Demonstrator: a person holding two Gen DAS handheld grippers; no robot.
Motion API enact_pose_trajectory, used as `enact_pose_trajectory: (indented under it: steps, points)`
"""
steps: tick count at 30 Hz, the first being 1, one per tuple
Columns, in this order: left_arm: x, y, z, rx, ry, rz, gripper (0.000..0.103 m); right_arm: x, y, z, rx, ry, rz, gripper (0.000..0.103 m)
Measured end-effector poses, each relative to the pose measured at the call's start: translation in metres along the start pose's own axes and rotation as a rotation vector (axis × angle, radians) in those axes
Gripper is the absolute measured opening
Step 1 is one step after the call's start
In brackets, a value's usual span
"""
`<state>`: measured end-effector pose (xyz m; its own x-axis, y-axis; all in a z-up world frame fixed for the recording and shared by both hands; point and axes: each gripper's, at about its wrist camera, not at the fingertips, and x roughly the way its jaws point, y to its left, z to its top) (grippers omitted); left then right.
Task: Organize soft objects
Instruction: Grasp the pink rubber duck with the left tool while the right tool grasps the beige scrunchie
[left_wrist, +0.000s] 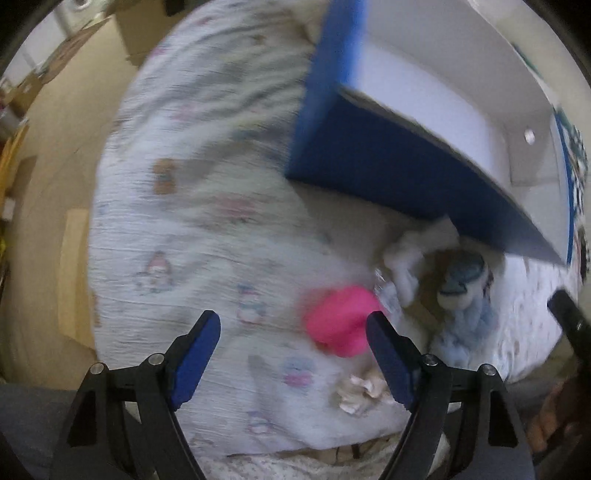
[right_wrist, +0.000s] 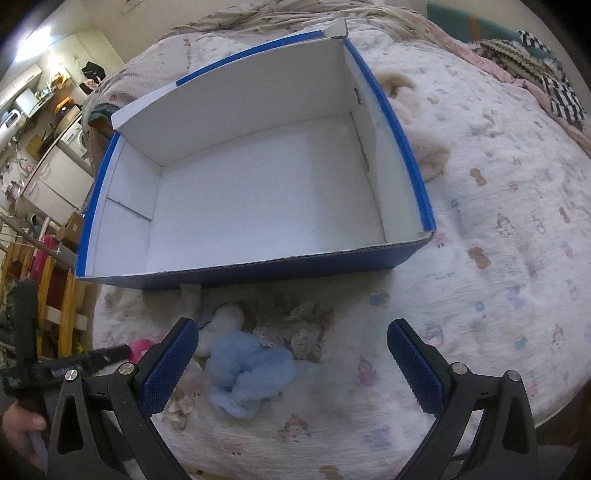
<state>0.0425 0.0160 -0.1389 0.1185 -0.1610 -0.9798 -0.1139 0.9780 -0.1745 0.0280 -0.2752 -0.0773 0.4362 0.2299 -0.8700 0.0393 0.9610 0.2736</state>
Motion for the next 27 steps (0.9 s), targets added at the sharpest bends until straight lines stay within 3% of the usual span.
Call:
enact_pose_trajectory:
  steps: [2,5,9,12,14,16,17,22,23,24,27]
  points:
    - [0.007,-0.008,-0.004,0.023,0.017,0.009,0.079,0.008,-0.005,0.001,0.027,0.043,0.050,0.103]
    - [0.013,-0.016,-0.002,0.036,0.034,0.029,0.075,0.019,-0.018,0.002,0.094,0.096,0.059,0.103]
    - [0.026,-0.021,-0.003,0.027,0.063,0.005,0.071,0.038,-0.045,0.001,0.248,0.181,0.097,0.078]
    - [0.042,-0.032,-0.004,0.051,0.088,0.001,0.069,0.054,-0.059,-0.001,0.333,0.234,0.097,0.070]
    - [0.058,-0.040,-0.008,0.061,0.096,-0.001,0.065,0.062,-0.058,0.001,0.328,0.245,0.070,0.070]
    - [0.063,-0.043,-0.011,0.068,0.089,0.000,0.051,0.070,-0.053,0.002,0.307,0.249,0.047,0.070]
    - [0.063,-0.046,-0.010,0.069,0.086,-0.004,0.038,0.075,-0.048,0.002,0.294,0.252,0.032,0.070]
    - [0.060,-0.047,-0.019,0.078,0.083,-0.018,0.038,0.101,-0.033,0.000,0.277,0.266,-0.017,0.065]
    - [0.058,-0.047,-0.019,0.072,0.077,-0.019,0.038,0.103,-0.032,-0.001,0.278,0.253,-0.036,0.055]
    - [0.048,-0.045,-0.016,0.065,0.069,-0.017,0.038,0.103,-0.032,0.000,0.273,0.245,-0.041,0.037]
    - [0.025,-0.042,-0.011,0.043,0.021,0.008,0.038,0.098,-0.029,0.000,0.262,0.233,-0.007,0.009]
